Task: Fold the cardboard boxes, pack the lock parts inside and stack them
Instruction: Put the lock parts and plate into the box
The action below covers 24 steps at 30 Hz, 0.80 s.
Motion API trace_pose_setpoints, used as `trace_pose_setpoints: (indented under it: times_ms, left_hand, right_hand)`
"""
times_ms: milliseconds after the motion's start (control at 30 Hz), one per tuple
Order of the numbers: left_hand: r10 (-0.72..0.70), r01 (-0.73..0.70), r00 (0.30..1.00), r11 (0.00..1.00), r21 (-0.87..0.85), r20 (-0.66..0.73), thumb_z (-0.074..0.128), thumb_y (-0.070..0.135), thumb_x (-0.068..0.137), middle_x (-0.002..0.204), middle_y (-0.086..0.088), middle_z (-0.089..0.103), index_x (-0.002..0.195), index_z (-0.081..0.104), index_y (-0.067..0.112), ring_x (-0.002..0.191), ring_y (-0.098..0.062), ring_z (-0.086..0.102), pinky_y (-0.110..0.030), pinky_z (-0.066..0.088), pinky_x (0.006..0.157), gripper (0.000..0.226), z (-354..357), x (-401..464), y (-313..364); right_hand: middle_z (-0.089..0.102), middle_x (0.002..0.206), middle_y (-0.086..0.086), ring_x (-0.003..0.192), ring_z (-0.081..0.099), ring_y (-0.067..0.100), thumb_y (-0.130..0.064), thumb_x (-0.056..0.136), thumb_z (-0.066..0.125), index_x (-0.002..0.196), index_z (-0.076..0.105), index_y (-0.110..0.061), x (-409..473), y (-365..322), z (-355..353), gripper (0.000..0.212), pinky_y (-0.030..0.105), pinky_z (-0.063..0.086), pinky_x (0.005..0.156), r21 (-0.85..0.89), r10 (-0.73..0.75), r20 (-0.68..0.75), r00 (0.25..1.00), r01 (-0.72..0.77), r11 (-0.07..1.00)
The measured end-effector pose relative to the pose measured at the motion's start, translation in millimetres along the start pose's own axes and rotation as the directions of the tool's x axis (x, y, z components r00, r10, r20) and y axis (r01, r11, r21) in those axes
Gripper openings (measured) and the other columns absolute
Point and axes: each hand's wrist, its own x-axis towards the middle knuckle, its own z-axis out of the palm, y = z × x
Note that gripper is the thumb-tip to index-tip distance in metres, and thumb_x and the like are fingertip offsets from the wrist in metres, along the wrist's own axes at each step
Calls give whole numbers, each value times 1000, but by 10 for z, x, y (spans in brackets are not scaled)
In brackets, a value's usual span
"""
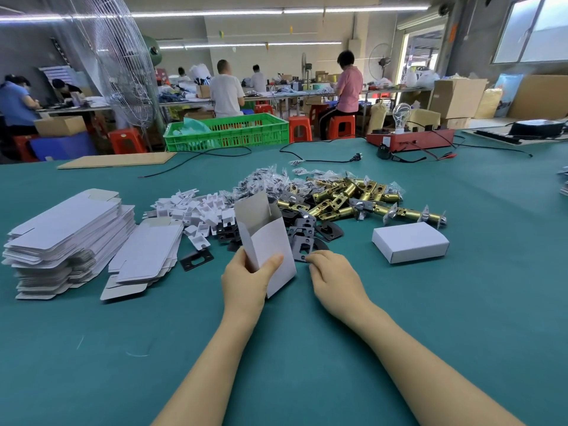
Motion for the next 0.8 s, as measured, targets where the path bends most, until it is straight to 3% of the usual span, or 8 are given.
trace_pose_setpoints:
  times_ms: [133, 233, 300, 433, 500, 600, 700, 800]
  left_hand:
    - [-2, 2, 1000, 1000, 23, -7, 78, 21, 81, 91, 1, 71, 85, 62, 32, 90, -24, 67, -47, 55, 85, 19, -13, -14, 37]
    - [-23, 23, 999, 1000, 4, -43, 78, 23, 82, 91, -3, 70, 82, 60, 32, 92, -28, 65, -51, 54, 87, 20, -35, -11, 50]
    - [-35, 35, 998, 999, -14, -44, 78, 24, 82, 88, 4, 69, 82, 59, 34, 91, -25, 66, -48, 55, 86, 21, -45, -2, 52]
    - [-47, 46, 998, 998, -34, -34, 78, 25, 82, 89, 10, 69, 84, 60, 36, 90, -18, 66, -44, 56, 84, 21, -43, 20, 31]
    - [-53, 51, 998, 998, -46, -33, 78, 25, 82, 90, 11, 69, 85, 59, 36, 89, -15, 66, -44, 56, 85, 22, -48, 29, 24]
    - [-51, 50, 998, 997, -56, -28, 78, 24, 82, 91, 13, 69, 86, 59, 37, 89, -13, 66, -43, 56, 85, 23, -54, 33, 8]
    - [-45, 44, 999, 997, -60, -17, 78, 24, 82, 92, 14, 69, 88, 60, 38, 89, -12, 66, -42, 56, 85, 24, -56, 41, -9]
    - [-39, 38, 999, 998, -58, -17, 79, 24, 81, 92, 14, 69, 87, 60, 38, 90, -13, 67, -42, 56, 85, 24, -58, 59, -29]
  right_hand:
    - [59, 126, 3, 119, 49, 20, -13, 100, 38, 125, 60, -11, 3, -9, -31, 33, 26, 36, 94, 156, 73, -38, 997, -66, 986]
    - [64, 111, -1, 103, 55, 11, -10, 98, 44, 114, 65, -13, -8, -21, -100, 27, 18, 38, 83, 381, 193, -139, 971, -128, 916]
    - [65, 102, -6, 93, 58, 7, -10, 96, 46, 103, 65, -21, 33, -2, -171, 23, 18, 43, 77, 573, 359, -141, 923, -220, 790]
    - [61, 92, 4, 81, 60, 16, -3, 93, 43, 93, 56, -16, 275, 124, -293, 18, 32, 51, 75, 832, 636, 63, 769, -393, 392]
    - [58, 91, 6, 75, 57, 17, -4, 93, 44, 101, 55, -10, 427, 198, -317, 15, 34, 48, 70, 778, 649, 62, 758, -444, 445]
    - [61, 101, 10, 81, 57, 23, -7, 91, 47, 106, 55, -12, 671, 294, -341, 17, 37, 47, 72, 592, 543, 6, 840, -441, 674]
    - [63, 106, 8, 90, 56, 22, -9, 93, 46, 112, 59, -12, 906, 398, -369, 23, 29, 43, 75, 315, 364, -32, 931, -336, 887]
    - [62, 105, 10, 84, 51, 21, -7, 97, 40, 121, 59, -11, 1111, 497, -337, 31, 27, 39, 71, 102, 241, -11, 970, -239, 966]
